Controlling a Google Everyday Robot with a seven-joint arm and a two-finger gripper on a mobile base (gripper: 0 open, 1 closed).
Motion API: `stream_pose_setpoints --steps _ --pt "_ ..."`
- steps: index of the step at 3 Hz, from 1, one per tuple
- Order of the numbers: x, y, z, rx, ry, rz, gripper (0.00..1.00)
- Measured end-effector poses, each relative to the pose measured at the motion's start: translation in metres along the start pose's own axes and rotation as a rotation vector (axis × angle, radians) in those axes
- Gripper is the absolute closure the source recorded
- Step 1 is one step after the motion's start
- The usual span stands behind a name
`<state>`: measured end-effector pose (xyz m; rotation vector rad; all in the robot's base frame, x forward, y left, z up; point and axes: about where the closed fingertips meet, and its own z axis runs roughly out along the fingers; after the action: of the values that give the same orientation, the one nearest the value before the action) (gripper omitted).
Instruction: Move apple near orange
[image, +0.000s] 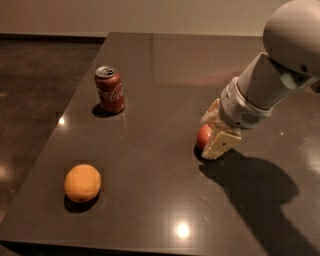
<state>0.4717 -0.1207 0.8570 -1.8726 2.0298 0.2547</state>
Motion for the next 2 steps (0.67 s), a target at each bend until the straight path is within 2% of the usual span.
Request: stream_pose_setpoints --steps 1,2 --pt "-0.01 0.0 -0.004 -0.02 -0.026 -0.007 0.7" --pt "-0.042 0.008 -0.012 -0.051 -0.076 -0.051 0.93"
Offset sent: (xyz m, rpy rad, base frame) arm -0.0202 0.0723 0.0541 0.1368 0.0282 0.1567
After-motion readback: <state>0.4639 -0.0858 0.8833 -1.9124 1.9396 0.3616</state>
